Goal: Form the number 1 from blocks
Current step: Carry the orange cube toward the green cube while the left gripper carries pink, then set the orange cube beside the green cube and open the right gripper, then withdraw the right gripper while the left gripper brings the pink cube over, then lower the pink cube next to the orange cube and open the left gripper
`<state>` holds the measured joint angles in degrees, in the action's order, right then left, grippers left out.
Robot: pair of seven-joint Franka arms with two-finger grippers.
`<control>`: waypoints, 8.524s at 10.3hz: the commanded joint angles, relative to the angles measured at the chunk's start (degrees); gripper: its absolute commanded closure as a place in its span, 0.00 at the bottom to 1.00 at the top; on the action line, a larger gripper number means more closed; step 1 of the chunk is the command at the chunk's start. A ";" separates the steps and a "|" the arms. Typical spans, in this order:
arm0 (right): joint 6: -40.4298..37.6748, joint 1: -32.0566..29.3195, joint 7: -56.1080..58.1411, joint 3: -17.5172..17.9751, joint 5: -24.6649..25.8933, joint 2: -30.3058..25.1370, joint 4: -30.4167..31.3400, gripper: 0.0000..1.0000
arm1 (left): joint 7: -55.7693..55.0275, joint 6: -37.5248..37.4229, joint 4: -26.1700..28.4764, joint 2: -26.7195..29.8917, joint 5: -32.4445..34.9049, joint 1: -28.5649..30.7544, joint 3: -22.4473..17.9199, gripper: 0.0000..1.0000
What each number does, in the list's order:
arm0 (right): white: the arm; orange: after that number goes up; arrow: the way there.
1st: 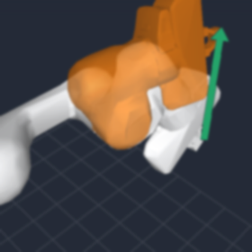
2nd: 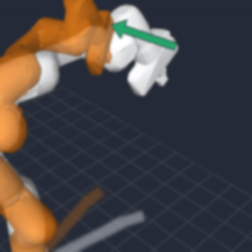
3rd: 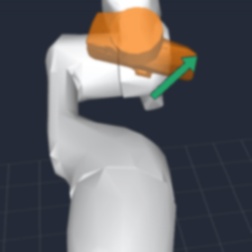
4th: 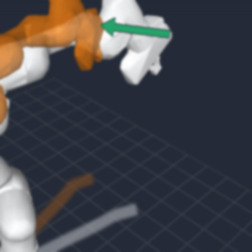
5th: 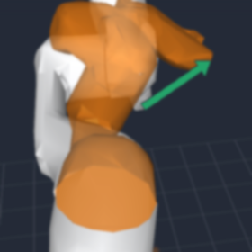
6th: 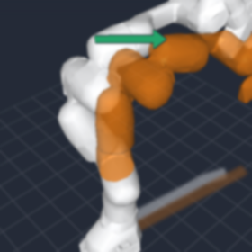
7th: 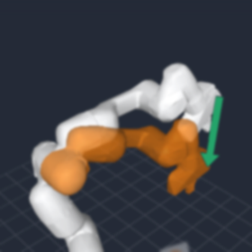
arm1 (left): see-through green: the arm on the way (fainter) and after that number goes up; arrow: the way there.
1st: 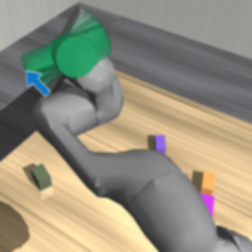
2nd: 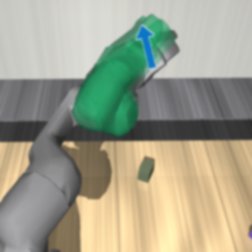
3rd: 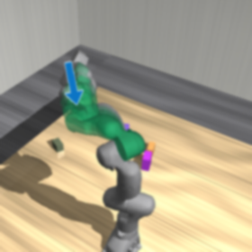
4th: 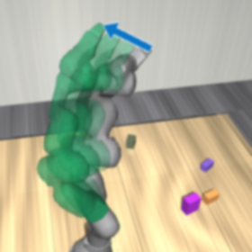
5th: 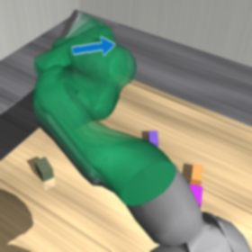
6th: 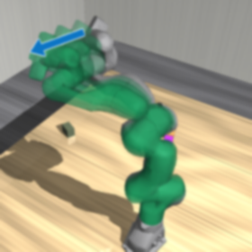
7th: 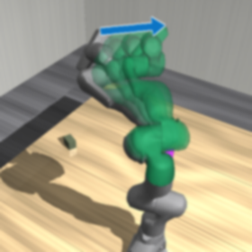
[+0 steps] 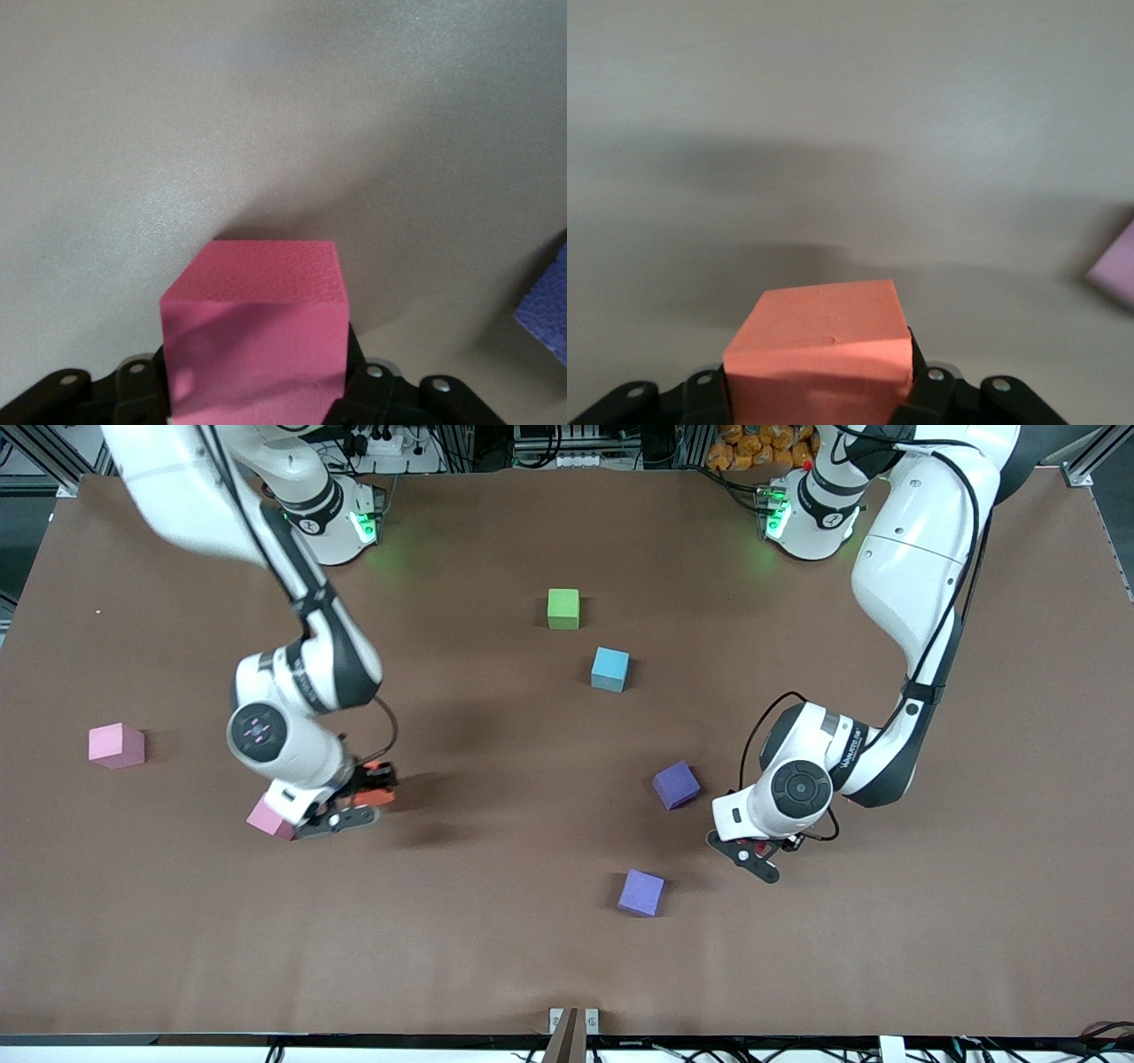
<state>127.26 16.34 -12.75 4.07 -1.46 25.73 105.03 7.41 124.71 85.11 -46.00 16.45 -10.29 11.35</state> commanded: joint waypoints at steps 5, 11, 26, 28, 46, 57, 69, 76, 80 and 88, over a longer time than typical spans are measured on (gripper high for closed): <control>-1.93 7.22 -34.42 12.87 0.49 -2.09 2.81 1.00 | -8.78 0.35 0.14 5.64 0.87 0.71 0.78 0.37; 6.07 14.06 -47.27 17.55 2.60 -1.04 9.41 1.00 | -36.72 0.27 10.59 19.88 -8.61 1.24 0.87 0.37; 10.64 16.89 -57.74 20.54 8.58 5.20 9.32 1.00 | -77.96 0.18 7.09 17.53 -9.94 -17.55 0.96 0.37; 10.55 16.97 -57.83 20.81 8.66 5.46 9.41 1.00 | -81.48 0.27 7.09 16.82 -10.73 -20.45 0.96 0.37; -8.06 2.84 -43.79 27.13 8.93 -11.74 9.58 0.00 | -76.94 0.18 3.13 15.41 -11.35 -24.53 0.25 0.37; -17.66 -21.34 -8.30 19.43 9.02 -21.16 8.62 0.00 | -81.13 0.27 3.05 10.85 -11.61 -30.12 0.34 0.37; -20.38 -24.16 -1.05 13.07 7.43 -21.87 4.75 0.00 | -74.20 1.15 5.76 6.71 -11.26 -39.98 0.69 0.37; -21.26 -24.07 -1.23 13.07 7.43 -21.87 4.66 0.00 | -73.68 1.32 9.54 8.03 -9.94 -39.80 0.87 0.37; -20.92 -24.16 -1.14 12.98 7.52 -20.73 4.66 0.00 | -71.93 5.89 16.92 11.98 -9.68 -39.37 1.04 0.37; -21.35 -23.98 -1.14 12.98 7.52 -20.64 4.66 0.00 | -68.32 6.59 16.49 12.07 -9.77 -37.08 0.96 0.36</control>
<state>106.47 -7.64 -13.48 16.87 6.75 5.03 110.02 -61.73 130.31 99.95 -35.41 5.83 -47.71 12.16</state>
